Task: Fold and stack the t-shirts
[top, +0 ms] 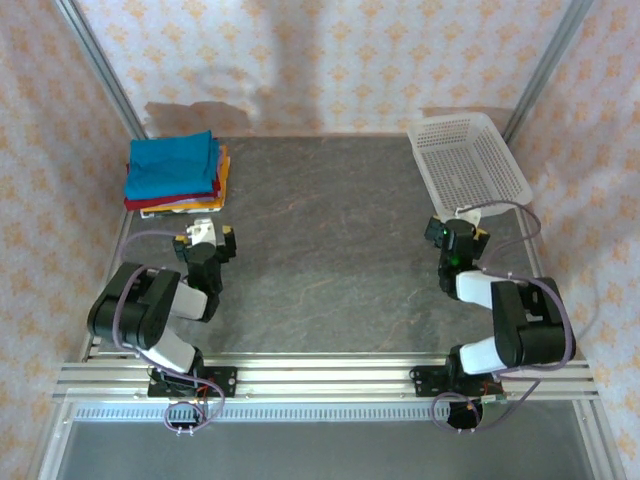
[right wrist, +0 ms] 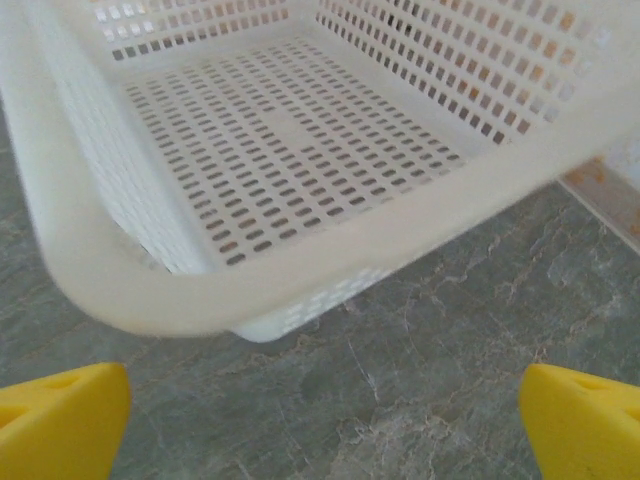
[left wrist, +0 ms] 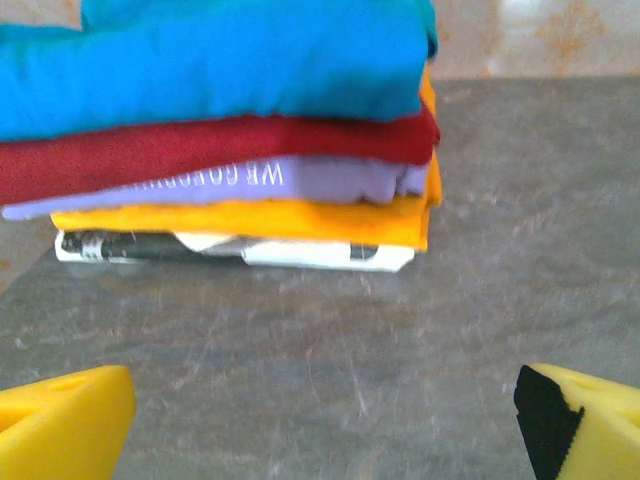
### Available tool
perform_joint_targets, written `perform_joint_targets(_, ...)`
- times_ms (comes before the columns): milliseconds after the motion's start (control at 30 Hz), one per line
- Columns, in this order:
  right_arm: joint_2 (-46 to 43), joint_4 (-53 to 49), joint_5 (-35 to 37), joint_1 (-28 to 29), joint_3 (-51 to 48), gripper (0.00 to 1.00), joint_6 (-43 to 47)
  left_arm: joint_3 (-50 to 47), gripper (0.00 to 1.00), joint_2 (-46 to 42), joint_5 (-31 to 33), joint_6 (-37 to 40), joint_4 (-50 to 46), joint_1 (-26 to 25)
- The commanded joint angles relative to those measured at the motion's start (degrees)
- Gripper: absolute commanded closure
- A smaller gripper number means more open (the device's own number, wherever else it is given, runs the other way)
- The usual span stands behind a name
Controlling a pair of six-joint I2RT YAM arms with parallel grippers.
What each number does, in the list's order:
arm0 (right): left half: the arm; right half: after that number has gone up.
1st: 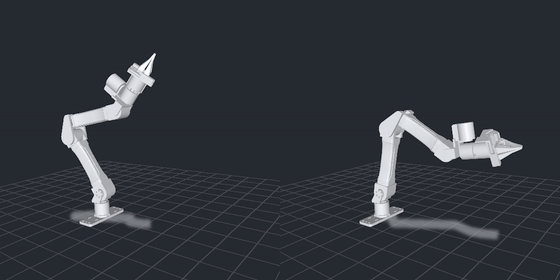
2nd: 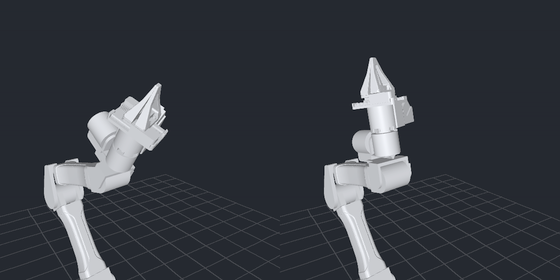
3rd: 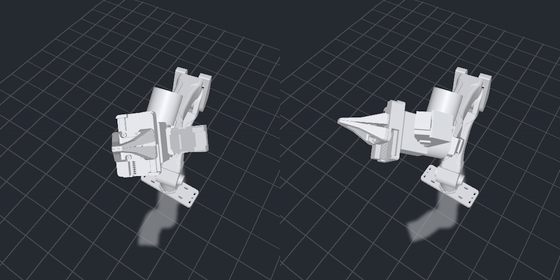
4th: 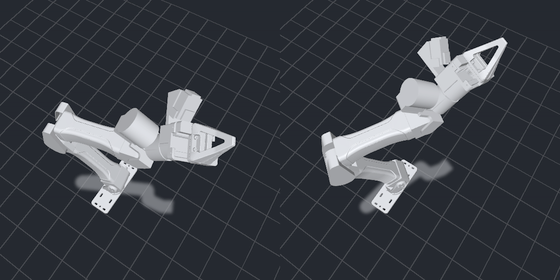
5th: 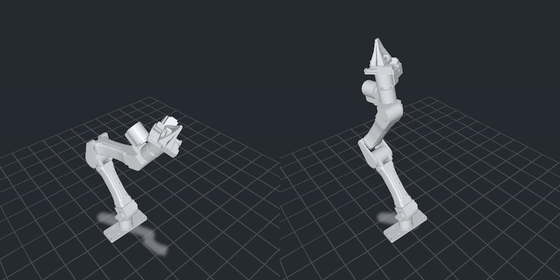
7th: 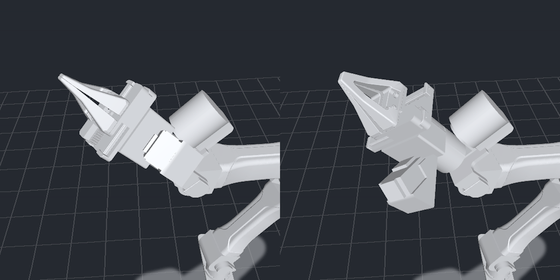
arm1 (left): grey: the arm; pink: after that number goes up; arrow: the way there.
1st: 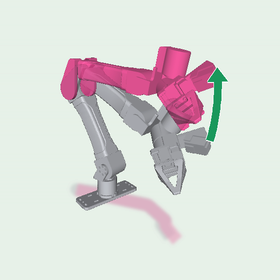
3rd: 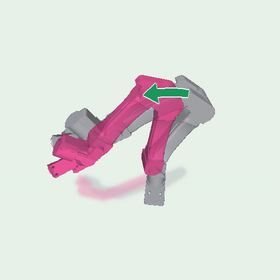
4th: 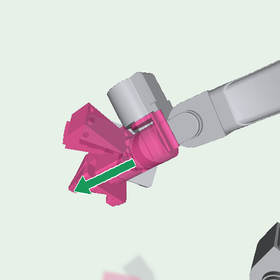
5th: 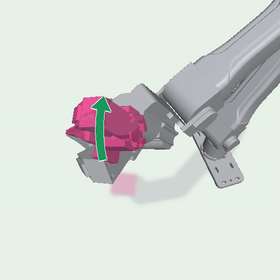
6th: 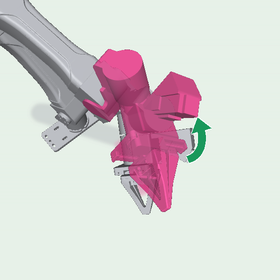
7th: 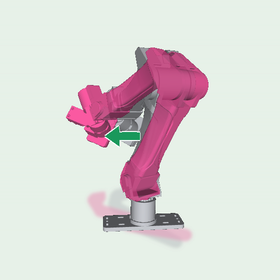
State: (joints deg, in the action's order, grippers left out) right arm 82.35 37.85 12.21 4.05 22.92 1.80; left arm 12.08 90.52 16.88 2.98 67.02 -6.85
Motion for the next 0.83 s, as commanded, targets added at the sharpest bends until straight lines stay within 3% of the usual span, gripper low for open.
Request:
perform_joint_targets(0,2.02,8.47,0.08,-0.19,-1.17,0.01,-0.44,-0.45,0.00,-1.53,0.97,0.70,6.44,0.17)
perform_joint_targets(200,4.24,6.30,-0.75,-0.63,1.26,0.01,-0.58,7.53,0.00,-2.45,3.27,-1.42,-10.08,1.19)
perform_joint_targets(600,4.30,5.61,-0.84,-0.63,1.55,0.01,-0.65,8.31,0.00,-2.21,1.51,-2.02,-10.80,2.60)
perform_joint_targets(667,5.36,6.46,-4.31,-1.23,1.54,0.01,0.15,8.25,0.00,-2.20,1.47,-1.97,-10.77,2.56)
perform_joint_targets(800,4.80,6.67,-4.67,-1.33,1.07,0.01,0.18,8.02,0.00,-2.28,1.54,-2.06,-10.36,2.56)
